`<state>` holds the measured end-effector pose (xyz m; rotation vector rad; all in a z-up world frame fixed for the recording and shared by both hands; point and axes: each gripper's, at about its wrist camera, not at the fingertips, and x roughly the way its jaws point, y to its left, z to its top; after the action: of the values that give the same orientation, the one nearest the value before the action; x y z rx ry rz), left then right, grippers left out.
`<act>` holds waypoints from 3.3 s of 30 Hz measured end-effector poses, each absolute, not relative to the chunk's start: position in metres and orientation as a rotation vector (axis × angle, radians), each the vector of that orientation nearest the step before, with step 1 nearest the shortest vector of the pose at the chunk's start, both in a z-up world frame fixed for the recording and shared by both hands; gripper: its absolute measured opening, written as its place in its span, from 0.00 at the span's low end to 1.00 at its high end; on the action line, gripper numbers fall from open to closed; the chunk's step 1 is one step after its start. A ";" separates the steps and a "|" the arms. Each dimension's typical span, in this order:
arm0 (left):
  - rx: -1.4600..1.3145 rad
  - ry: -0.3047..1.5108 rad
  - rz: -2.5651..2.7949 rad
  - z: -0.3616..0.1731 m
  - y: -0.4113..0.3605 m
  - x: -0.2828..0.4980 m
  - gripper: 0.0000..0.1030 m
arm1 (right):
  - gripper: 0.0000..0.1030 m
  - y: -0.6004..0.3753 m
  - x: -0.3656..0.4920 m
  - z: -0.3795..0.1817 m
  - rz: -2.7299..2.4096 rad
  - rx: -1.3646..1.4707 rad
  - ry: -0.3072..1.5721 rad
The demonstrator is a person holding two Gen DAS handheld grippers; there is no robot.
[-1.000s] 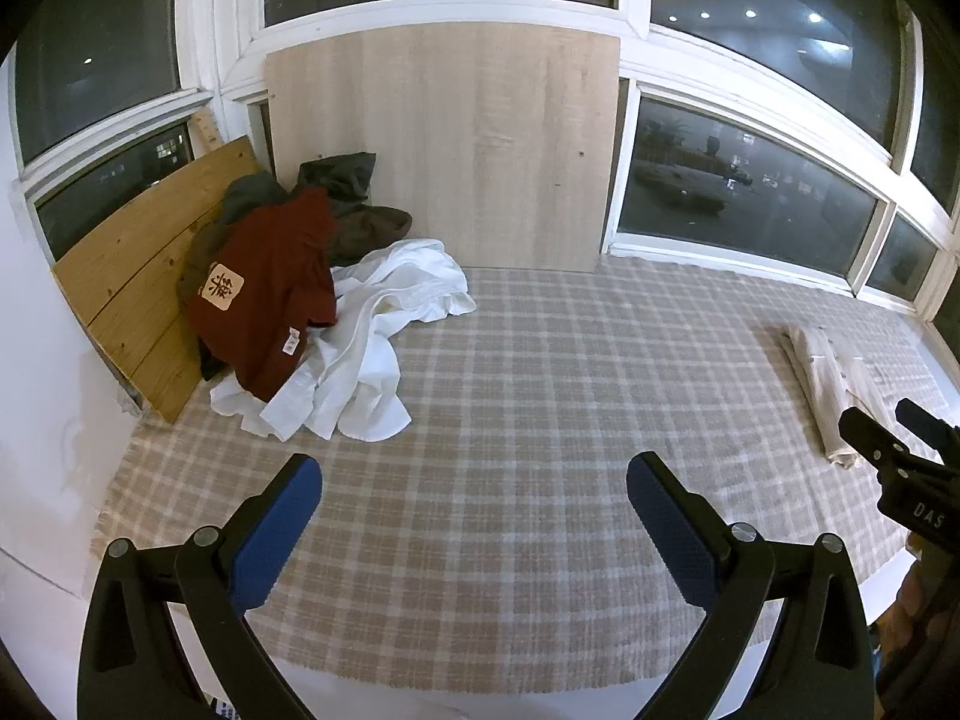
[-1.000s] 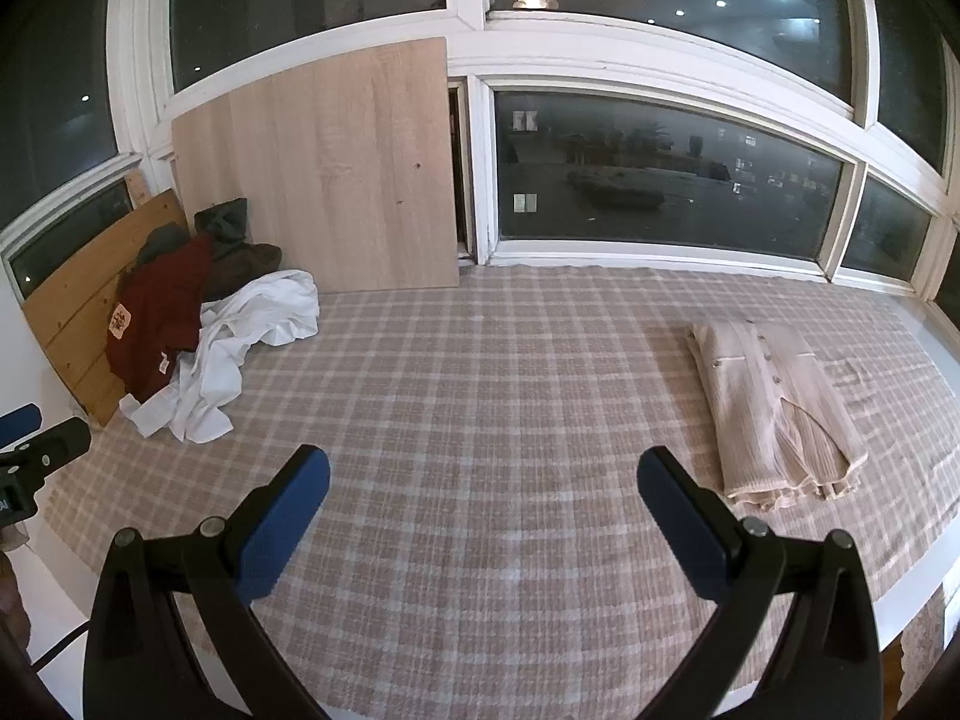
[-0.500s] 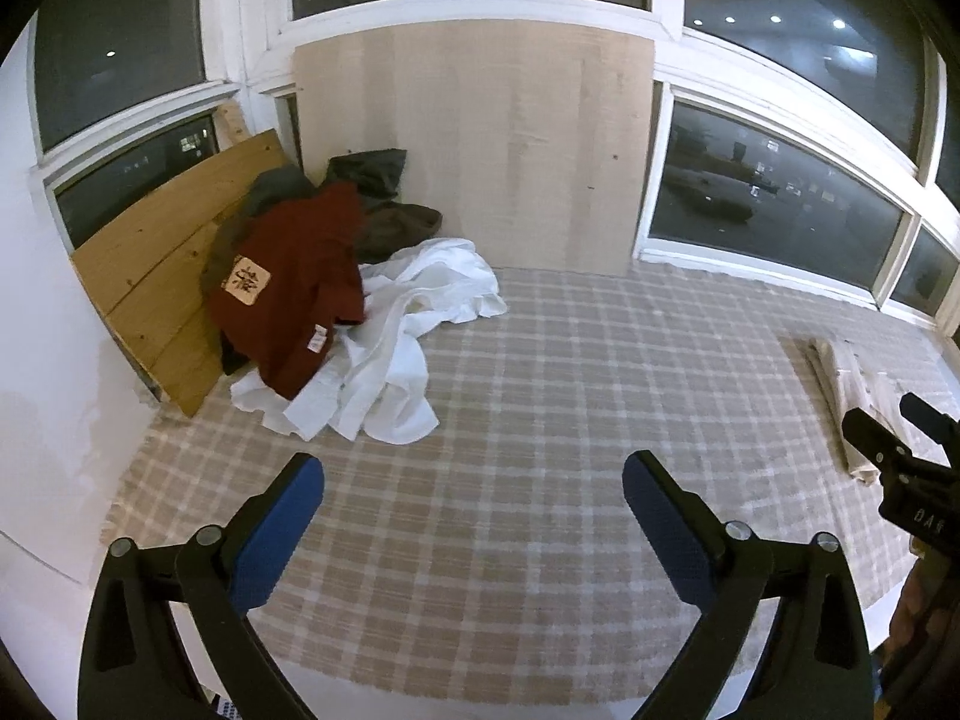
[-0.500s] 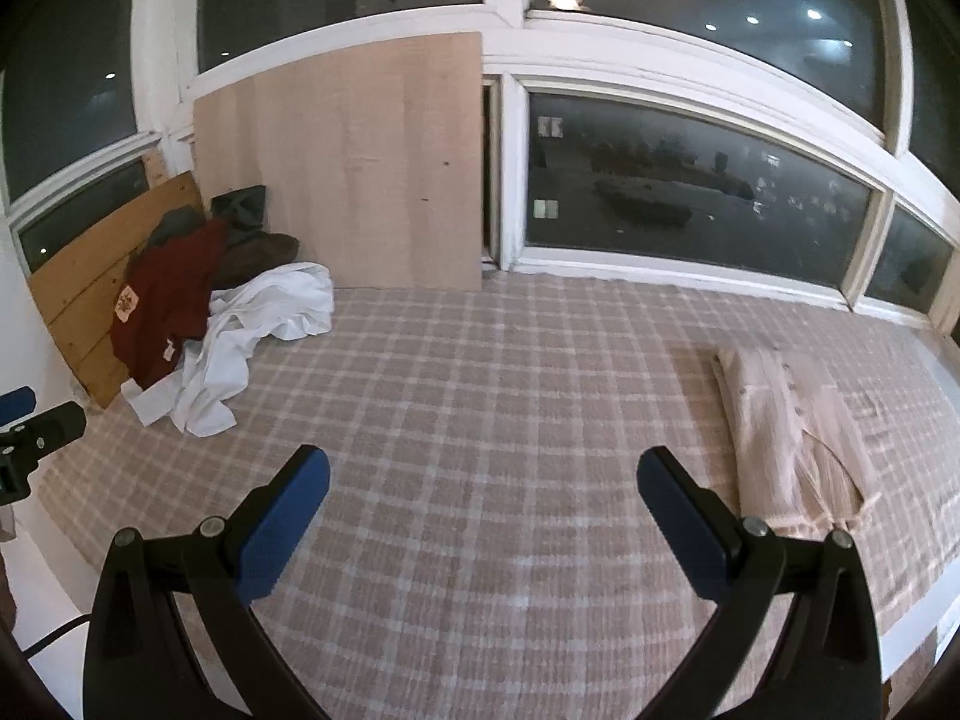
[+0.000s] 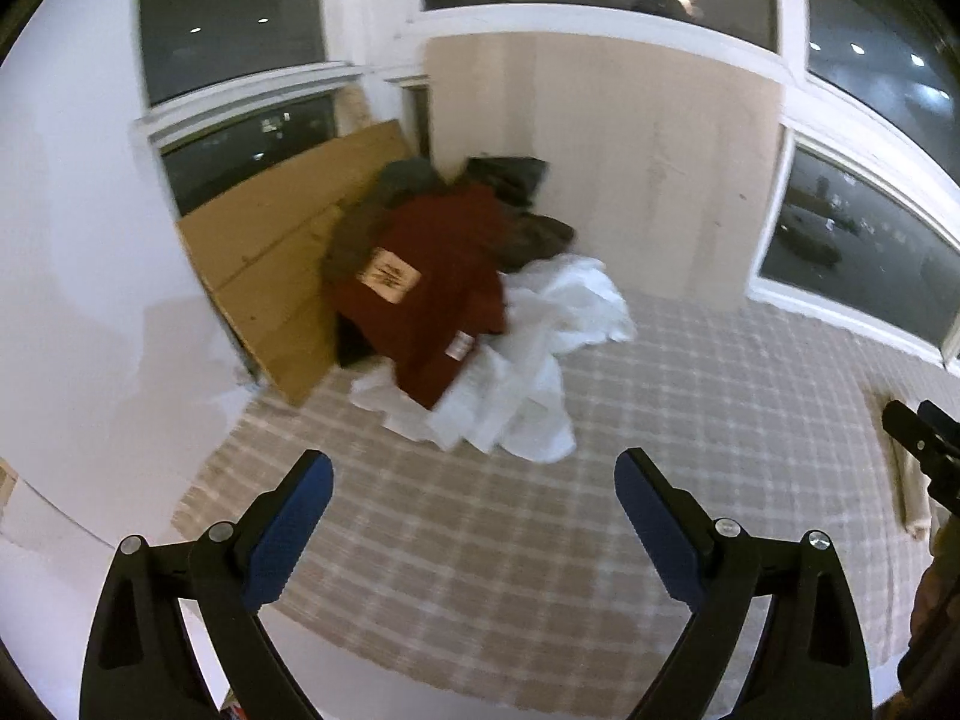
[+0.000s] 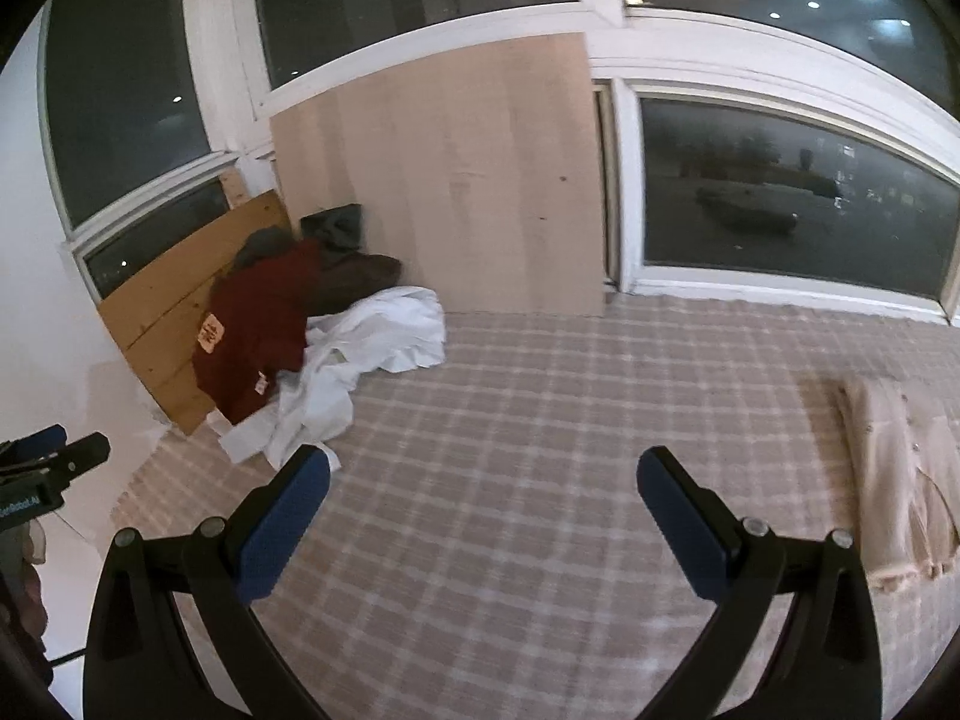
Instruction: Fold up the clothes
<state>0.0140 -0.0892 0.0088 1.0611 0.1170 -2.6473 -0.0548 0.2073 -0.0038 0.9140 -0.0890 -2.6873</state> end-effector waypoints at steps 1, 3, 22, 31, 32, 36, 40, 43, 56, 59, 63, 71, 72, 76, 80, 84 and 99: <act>1.048 0.119 -2.645 0.011 -0.099 0.013 0.92 | 1.00 0.200 -0.059 -0.002 -2.682 0.910 -0.082; 1.033 0.116 -2.645 0.012 -0.113 0.011 0.92 | 1.00 0.187 -0.066 0.001 -2.679 0.903 -0.065; 1.161 0.126 -2.750 -0.033 -0.224 -0.071 0.92 | 1.00 -0.002 -0.188 -0.077 -2.639 1.085 0.041; 1.232 0.169 -2.757 -0.061 -0.236 -0.128 0.92 | 1.00 -0.043 -0.270 -0.133 -2.595 1.270 0.051; 1.243 0.168 -2.753 -0.064 -0.236 -0.132 0.92 | 1.00 -0.044 -0.277 -0.138 -2.584 1.285 0.041; 1.288 0.152 -2.732 -0.076 -0.233 -0.141 0.92 | 0.63 -0.046 -0.291 -0.154 -2.504 1.328 -0.028; 1.322 0.137 -2.718 -0.085 -0.230 -0.147 0.92 | 0.15 -0.050 -0.294 -0.161 -2.414 1.343 -0.061; 1.333 0.131 -2.717 -0.088 -0.229 -0.148 0.92 | 0.08 -0.050 -0.286 -0.144 -2.445 1.267 -0.030; 1.243 0.100 -2.789 -0.060 -0.222 -0.130 0.93 | 0.04 0.017 -0.207 0.017 -2.658 0.861 0.004; 1.223 0.077 -2.822 -0.052 -0.215 -0.122 0.93 | 0.02 0.044 -0.171 0.054 -2.734 0.761 0.059; 1.240 0.036 -2.879 -0.047 -0.199 -0.112 0.93 | 0.02 0.096 -0.130 0.083 -2.789 0.793 0.011; 1.297 -0.067 -2.979 -0.039 -0.162 -0.093 0.93 | 0.02 0.220 -0.048 0.069 -3.127 0.949 -0.137; 1.300 -0.069 -2.985 -0.038 -0.160 -0.091 0.93 | 0.02 0.229 -0.039 0.069 -3.161 0.950 -0.131; 1.319 -0.094 -2.983 -0.041 -0.154 -0.084 0.93 | 0.01 0.251 -0.004 0.080 -3.246 0.889 -0.151; 1.409 -0.071 -2.960 -0.051 -0.149 -0.084 0.93 | 0.01 0.257 0.014 0.103 -3.233 0.785 -0.284; 1.394 -0.092 -2.986 -0.049 -0.142 -0.074 0.93 | 0.01 0.251 0.038 0.150 -3.428 0.572 -0.043; 1.422 -0.199 -2.987 -0.068 -0.101 -0.062 0.93 | 0.40 0.251 -0.048 -0.012 -2.852 1.624 0.150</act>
<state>-0.0623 -0.1008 -0.0684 1.4215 -0.1987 -2.9872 -0.0480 0.2514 -0.0121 1.6235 0.1497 -2.8524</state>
